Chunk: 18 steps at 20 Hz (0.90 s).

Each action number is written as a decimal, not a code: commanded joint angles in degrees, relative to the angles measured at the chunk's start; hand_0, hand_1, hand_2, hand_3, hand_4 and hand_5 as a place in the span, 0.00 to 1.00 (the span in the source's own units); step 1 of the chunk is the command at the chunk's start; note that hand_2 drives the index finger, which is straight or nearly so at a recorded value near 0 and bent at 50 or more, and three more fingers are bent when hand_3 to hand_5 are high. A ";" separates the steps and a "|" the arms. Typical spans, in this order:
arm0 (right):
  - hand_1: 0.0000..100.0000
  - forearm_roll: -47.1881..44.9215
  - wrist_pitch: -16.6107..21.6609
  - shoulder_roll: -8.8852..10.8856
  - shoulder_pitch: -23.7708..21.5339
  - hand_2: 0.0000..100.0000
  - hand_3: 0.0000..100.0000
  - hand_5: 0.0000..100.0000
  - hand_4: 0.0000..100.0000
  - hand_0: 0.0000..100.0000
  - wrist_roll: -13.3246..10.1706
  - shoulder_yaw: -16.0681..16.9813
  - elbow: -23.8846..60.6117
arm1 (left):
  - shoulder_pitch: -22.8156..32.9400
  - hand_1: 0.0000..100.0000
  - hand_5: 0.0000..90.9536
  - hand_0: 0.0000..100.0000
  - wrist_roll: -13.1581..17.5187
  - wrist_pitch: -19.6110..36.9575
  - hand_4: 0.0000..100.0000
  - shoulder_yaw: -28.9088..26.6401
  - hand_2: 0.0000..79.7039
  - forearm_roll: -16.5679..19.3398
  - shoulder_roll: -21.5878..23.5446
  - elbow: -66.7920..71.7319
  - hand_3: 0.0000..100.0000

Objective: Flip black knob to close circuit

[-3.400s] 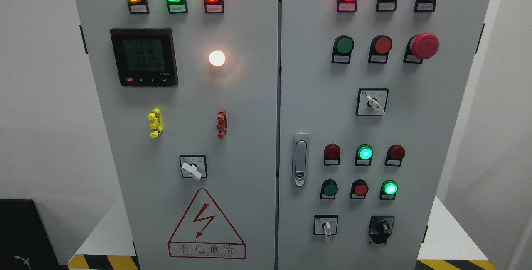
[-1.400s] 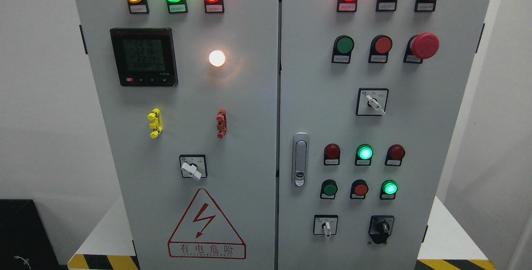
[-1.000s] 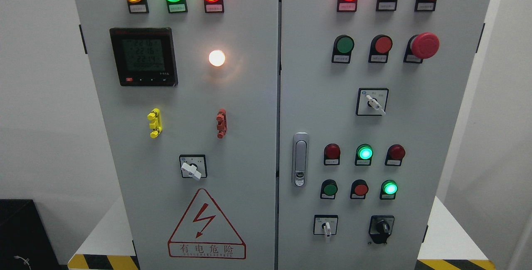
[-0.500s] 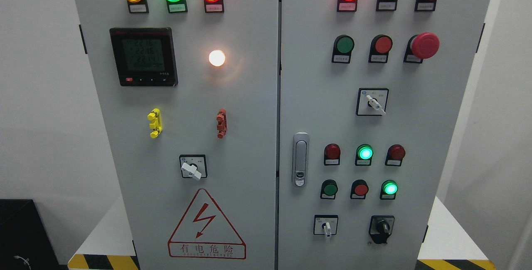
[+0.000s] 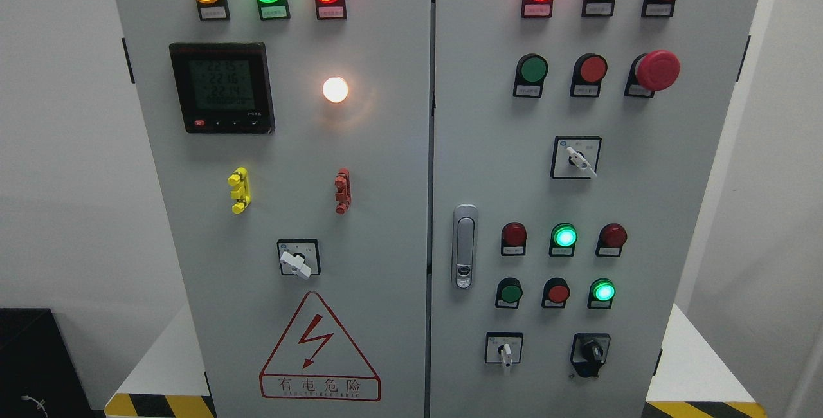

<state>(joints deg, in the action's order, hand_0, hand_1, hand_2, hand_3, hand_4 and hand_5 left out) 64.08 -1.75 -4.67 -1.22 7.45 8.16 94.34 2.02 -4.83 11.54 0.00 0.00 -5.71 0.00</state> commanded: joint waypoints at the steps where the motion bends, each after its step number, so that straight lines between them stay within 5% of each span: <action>1: 0.08 3.51 -1.85 0.28 4.02 0.79 0.98 0.78 0.80 0.00 0.72 0.19 7.88 | 0.00 0.00 0.00 0.00 0.00 -0.03 0.00 1.14 0.00 1.23 0.00 1.23 0.00; 18: 0.10 8.34 -7.92 0.02 13.52 0.77 0.97 0.78 0.80 0.00 0.81 -1.48 2.17 | 0.00 0.00 0.00 0.00 0.00 -0.03 0.00 1.14 0.00 1.23 0.00 1.23 0.00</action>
<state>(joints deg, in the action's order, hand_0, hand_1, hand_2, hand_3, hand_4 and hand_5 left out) 70.65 -9.09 -4.56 9.30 8.25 7.35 98.48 2.02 -4.83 11.54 0.00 0.00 -5.71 0.00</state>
